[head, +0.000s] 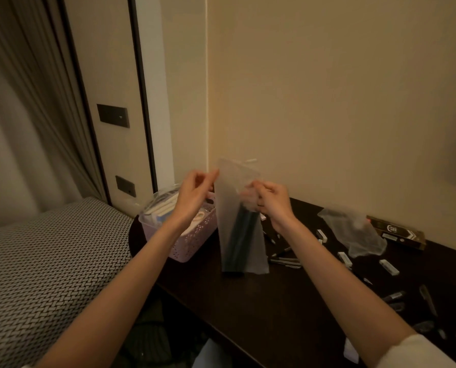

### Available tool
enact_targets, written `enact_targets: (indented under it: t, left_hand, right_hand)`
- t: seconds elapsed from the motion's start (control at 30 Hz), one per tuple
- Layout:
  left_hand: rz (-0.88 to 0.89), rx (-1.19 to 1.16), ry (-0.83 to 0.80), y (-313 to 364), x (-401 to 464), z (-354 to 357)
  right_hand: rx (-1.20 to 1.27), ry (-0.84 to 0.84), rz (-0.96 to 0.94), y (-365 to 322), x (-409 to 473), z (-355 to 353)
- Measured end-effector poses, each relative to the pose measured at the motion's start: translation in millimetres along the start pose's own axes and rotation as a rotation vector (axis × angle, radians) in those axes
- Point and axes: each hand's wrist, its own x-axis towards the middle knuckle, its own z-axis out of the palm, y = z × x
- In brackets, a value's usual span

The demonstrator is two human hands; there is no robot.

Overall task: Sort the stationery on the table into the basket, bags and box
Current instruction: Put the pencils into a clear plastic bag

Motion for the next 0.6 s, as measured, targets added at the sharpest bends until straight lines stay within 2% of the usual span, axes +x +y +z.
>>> enact_targets:
  t: [0.1, 0.17, 0.23, 0.3, 0.47, 0.6]
  left_hand:
    - [-0.093, 0.207, -0.195, -30.4, -8.4, -0.7]
    - [-0.156, 0.215, -0.389, -44.3, -14.2, 3.6]
    - [-0.221, 0.137, -0.515, -52.1, -21.0, 13.7]
    - [-0.281, 0.082, -0.54, -55.7, -26.5, 26.8]
    - [-0.345, -0.177, -0.468, -63.5, -28.1, 49.3]
    - [-0.37, -0.309, -0.429, -67.9, -29.0, 55.9]
  right_hand:
    - [-0.009, -0.015, -0.005, -7.4, 2.7, -7.4]
    - [-0.026, -0.044, -0.02, -15.7, 4.2, -10.8]
    - [-0.06, -0.058, -0.05, -23.7, 5.7, -12.3]
    - [-0.075, -0.056, -0.079, -29.2, 7.7, -12.8]
    - [-0.201, -0.095, -0.202, -32.4, 10.5, -12.2]
    - [-0.167, -0.06, -0.203, -20.3, 10.5, -16.7]
